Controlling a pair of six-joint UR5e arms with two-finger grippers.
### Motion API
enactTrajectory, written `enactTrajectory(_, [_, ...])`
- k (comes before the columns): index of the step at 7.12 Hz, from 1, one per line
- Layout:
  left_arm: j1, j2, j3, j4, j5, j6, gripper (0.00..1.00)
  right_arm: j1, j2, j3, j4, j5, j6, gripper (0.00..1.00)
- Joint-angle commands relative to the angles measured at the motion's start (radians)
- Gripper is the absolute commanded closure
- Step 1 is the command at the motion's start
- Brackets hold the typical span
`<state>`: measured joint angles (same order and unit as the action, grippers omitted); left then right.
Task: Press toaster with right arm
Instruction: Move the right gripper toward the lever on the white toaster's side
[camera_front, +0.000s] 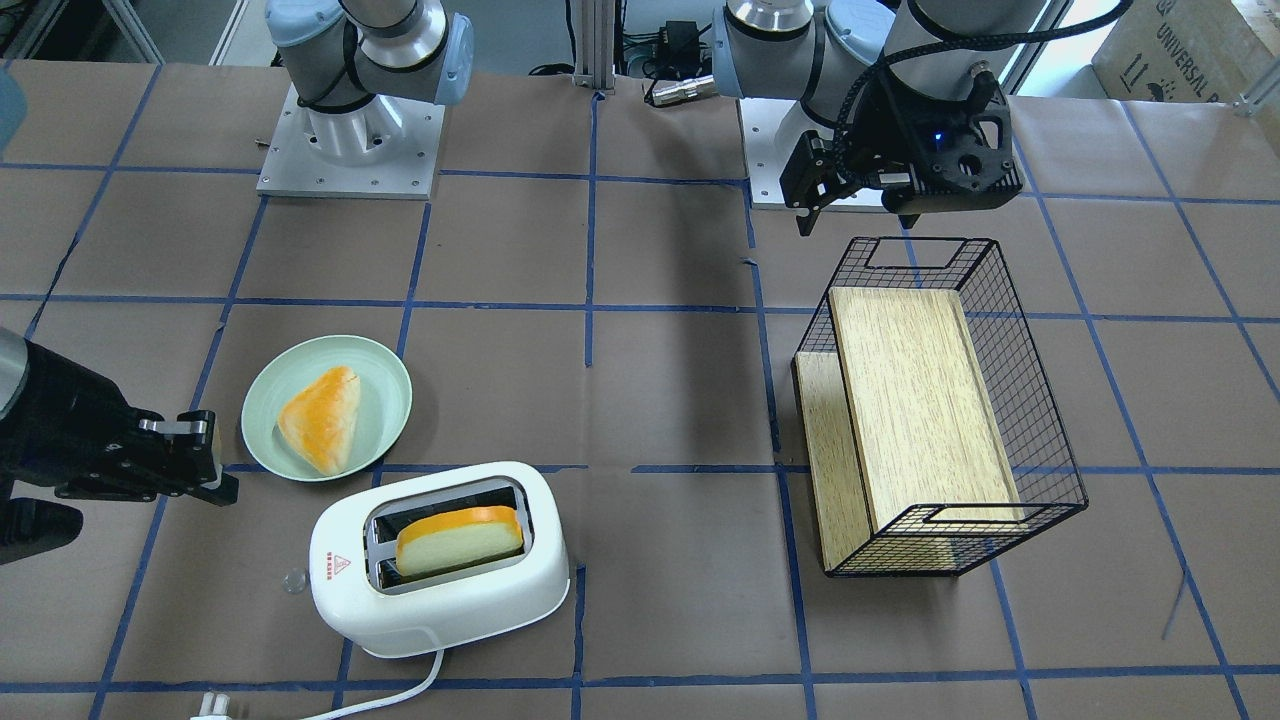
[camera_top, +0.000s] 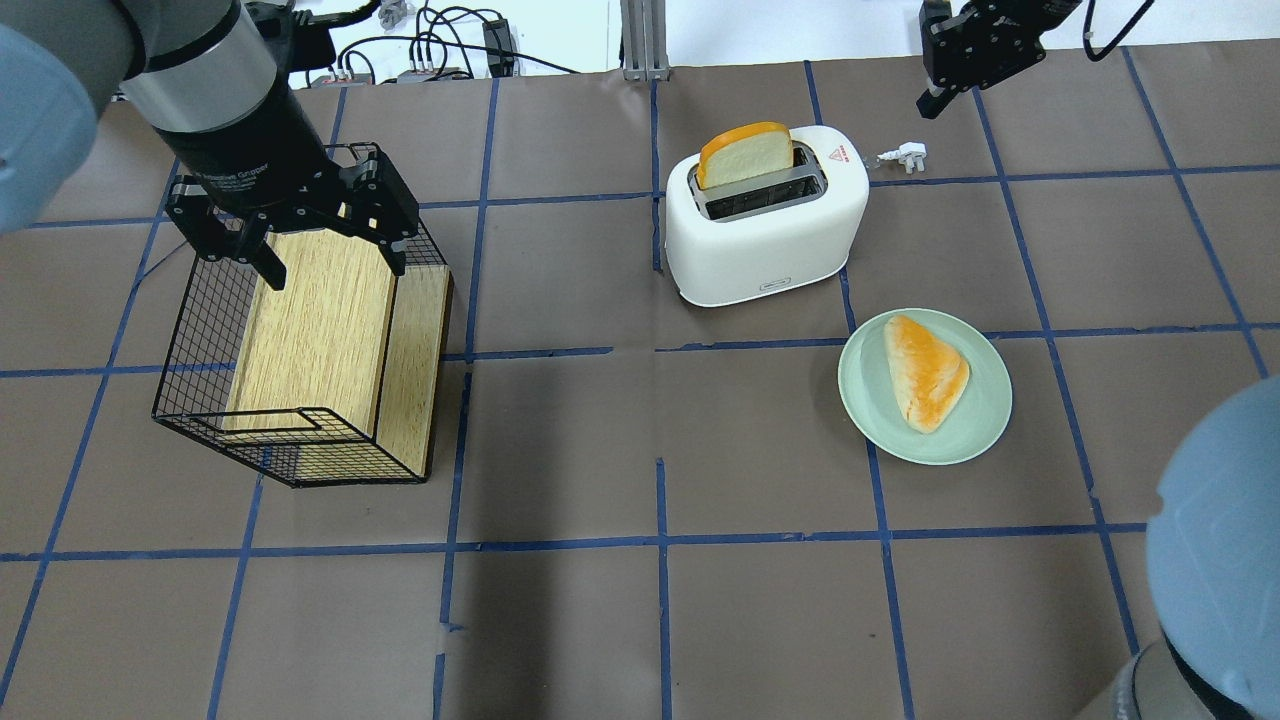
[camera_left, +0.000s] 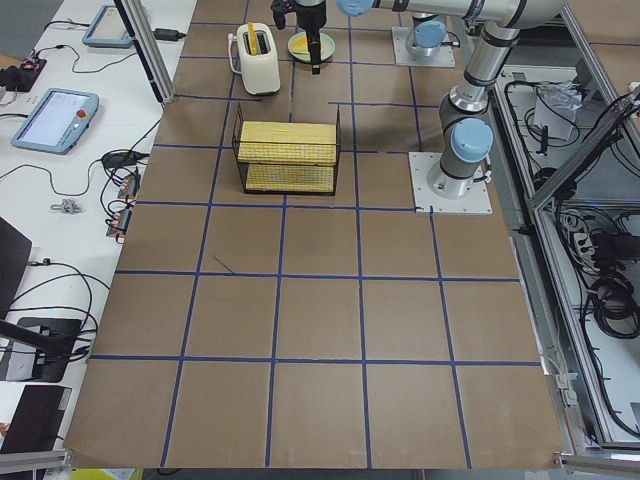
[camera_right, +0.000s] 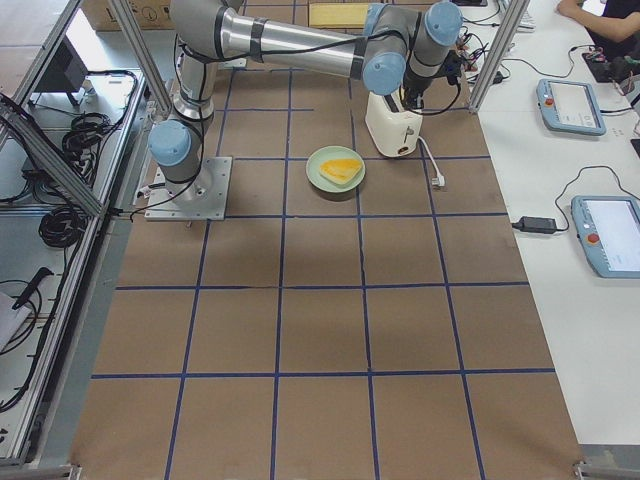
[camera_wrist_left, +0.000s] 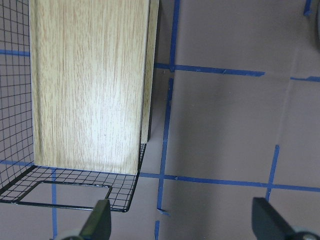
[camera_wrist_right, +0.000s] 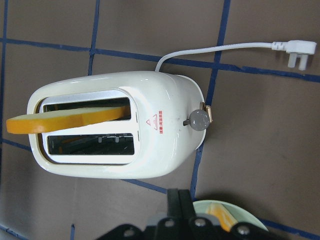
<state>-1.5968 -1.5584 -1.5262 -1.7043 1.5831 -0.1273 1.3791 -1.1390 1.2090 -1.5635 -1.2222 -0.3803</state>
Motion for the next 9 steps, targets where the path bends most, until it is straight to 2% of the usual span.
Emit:
enactTrajectory(1, [0.0, 0.0, 0.0, 0.0, 0.0, 0.0, 0.0, -0.005, 0.062, -0.011, -0.026, 0.029, -0.026, 0.98])
enactTrajectory(4, [0.0, 0.0, 0.0, 0.0, 0.0, 0.0, 0.0, -0.008, 0.122, -0.011, -0.091, 0.033, -0.029, 0.98])
enactTrajectory(9, [0.0, 0.0, 0.0, 0.002, 0.0, 0.0, 0.0, 0.003, 0.172, -0.011, -0.131, 0.033, -0.02, 0.98])
